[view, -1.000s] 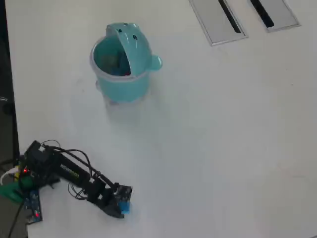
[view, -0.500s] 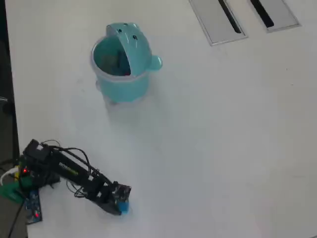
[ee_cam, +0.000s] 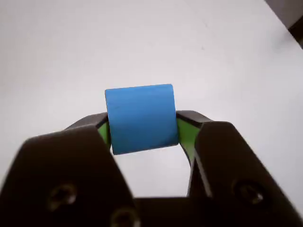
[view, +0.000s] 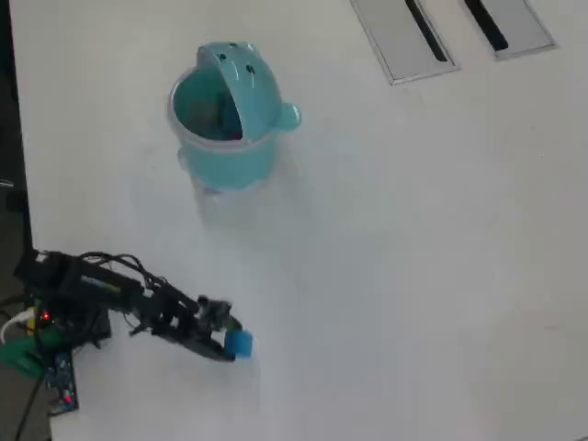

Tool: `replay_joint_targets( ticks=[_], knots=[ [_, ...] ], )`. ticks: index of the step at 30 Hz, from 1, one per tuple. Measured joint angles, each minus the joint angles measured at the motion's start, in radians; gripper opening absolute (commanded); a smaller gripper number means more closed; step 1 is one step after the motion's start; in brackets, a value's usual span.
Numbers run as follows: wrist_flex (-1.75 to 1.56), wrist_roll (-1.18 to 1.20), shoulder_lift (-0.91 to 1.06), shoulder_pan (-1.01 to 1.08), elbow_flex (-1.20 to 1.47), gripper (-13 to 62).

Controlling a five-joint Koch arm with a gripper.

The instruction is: Grasp RGB lego blocks and put them in the bin one by one.

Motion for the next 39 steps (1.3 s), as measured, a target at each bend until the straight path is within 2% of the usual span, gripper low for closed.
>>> replay_joint_targets(
  ticks=[5, 8, 13, 21, 34, 37, 39],
  knots=[
    [0.0, 0.049, 0.153, -0.098, 0.018, 16.3],
    [0.002, 0.075, 0.235, -0.153, 0.058, 12.4],
    [0.002, 0.112, 0.371, -0.262, 0.075, 12.4],
    [0.002, 0.167, 0.489, -0.422, 0.117, 12.3],
    [-0.095, 0.181, 0.495, -0.696, 0.12, 12.2],
    [-0.127, 0.181, 0.495, -0.741, 0.12, 7.6],
    [-0.163, 0.169, 0.495, -0.793, 0.12, 7.0]
  ],
)
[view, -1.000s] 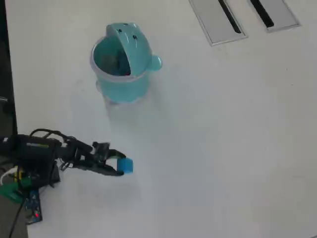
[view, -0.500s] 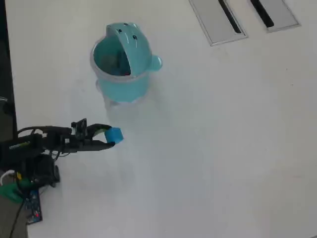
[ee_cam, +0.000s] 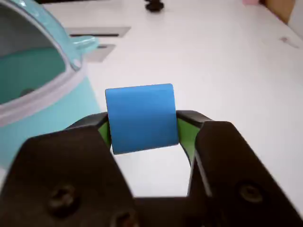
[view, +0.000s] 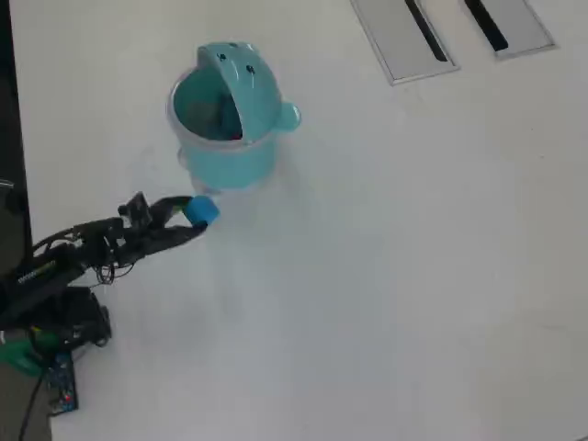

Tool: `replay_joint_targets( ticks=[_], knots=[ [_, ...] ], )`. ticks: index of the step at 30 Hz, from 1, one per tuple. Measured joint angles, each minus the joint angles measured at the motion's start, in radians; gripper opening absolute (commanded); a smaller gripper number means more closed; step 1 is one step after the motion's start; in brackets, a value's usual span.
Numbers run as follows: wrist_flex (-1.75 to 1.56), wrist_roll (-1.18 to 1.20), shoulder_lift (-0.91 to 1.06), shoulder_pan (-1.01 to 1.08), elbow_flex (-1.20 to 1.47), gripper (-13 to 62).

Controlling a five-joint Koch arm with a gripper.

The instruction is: Grasp RGB lego blocks and put them in the bin one by one.

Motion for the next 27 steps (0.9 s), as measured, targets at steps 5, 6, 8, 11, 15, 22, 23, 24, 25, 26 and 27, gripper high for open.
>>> replay_joint_targets(
  ticks=[5, 6, 8, 11, 15, 22, 23, 24, 25, 26, 27],
  knots=[
    [-0.143, -0.144, -0.009, -0.069, 0.0, 7.1],
    [-0.161, -0.161, -0.023, -0.083, -0.002, 7.1],
    [-0.186, -0.192, -0.077, -0.123, 0.0, 7.1],
    [-0.204, -0.278, -0.16, -0.158, -0.074, 7.2],
    [-0.219, -0.33, -0.229, -0.189, -0.183, 7.2],
    [-0.224, -0.334, -0.387, -0.325, -0.371, 7.2],
    [-0.224, -0.333, -0.41, -0.356, -0.371, 7.2],
    [-0.224, -0.331, -0.422, -0.368, -0.37, 7.3],
    [-0.224, -0.331, -0.431, -0.38, -0.37, 7.3],
    [-0.261, -0.333, -0.466, -0.399, -0.377, 7.3],
    [-0.267, -0.331, -0.483, -0.405, -0.374, 7.3]
  ],
)
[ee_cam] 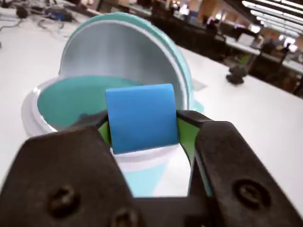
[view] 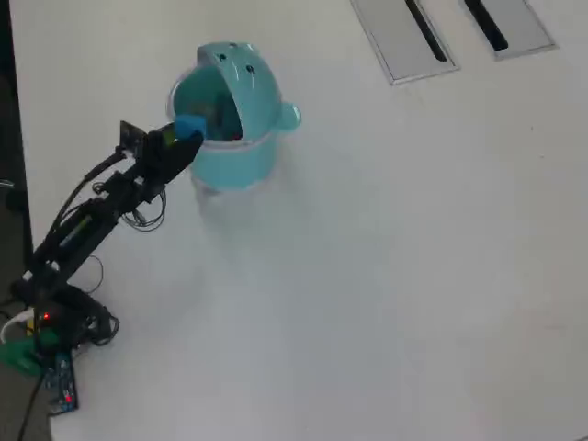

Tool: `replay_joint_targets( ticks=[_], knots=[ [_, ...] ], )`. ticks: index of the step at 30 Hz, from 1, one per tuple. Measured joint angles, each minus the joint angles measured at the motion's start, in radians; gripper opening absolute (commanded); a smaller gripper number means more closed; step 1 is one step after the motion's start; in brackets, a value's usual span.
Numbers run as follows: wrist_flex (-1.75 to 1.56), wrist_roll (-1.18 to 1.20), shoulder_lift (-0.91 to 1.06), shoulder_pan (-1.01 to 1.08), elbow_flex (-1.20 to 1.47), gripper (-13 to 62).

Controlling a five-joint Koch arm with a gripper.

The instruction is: Grasp RGB lego blocks and put them in the bin one by one.

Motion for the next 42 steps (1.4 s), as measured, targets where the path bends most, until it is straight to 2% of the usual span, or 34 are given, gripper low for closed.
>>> replay_joint_targets(
  ticks=[8, 13, 14, 18, 19, 23, 26, 29, 42],
  knots=[
    [-0.009, -0.028, -0.262, -0.04, -0.387, 7.4],
    [-0.008, -0.028, -0.316, -0.058, -0.39, 7.6],
    [-0.008, -0.028, -0.325, -0.058, -0.39, 9.9],
    [-0.008, -0.023, -0.373, -0.069, -0.413, 11.2],
    [-0.008, -0.023, -0.374, -0.069, -0.413, 16.0],
    [-0.008, -0.028, -0.402, -0.071, -0.457, 16.2],
    [-0.008, -0.026, -0.405, -0.069, -0.459, 19.5],
    [-0.008, -0.028, -0.405, -0.071, -0.459, 27.5],
    [0.003, -0.028, -0.37, -0.066, -0.449, 27.9]
  ],
)
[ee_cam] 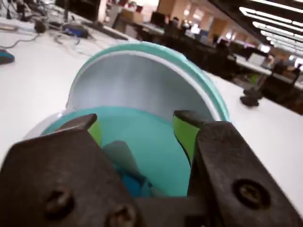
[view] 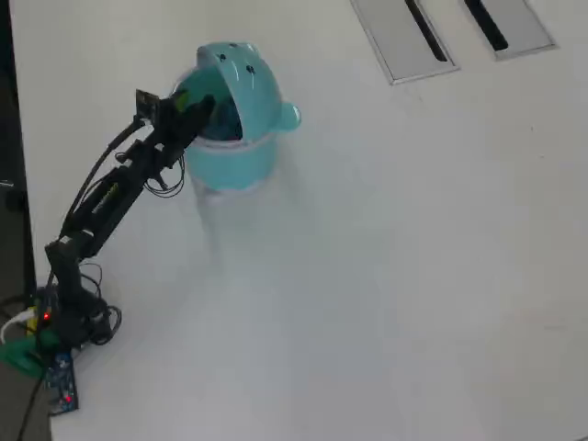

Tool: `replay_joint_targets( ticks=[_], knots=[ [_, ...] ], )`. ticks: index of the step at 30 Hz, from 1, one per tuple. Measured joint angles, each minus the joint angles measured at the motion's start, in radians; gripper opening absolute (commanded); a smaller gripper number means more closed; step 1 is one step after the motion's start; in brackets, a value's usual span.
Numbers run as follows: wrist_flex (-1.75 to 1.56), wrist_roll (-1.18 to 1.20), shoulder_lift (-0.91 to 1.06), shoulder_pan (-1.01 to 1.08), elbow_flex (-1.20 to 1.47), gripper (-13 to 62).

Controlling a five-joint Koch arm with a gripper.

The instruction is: Grasp RGB lego blocks and put them in the bin one by one.

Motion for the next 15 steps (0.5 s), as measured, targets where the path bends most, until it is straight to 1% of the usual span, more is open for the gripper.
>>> replay_joint_targets(
  ticks=[7, 15],
  knots=[
    [0.0, 0.005, 0.133, 0.064, 0.126, 27.9],
    [0.0, 0.005, 0.325, 0.19, 0.287, 27.8]
  ],
)
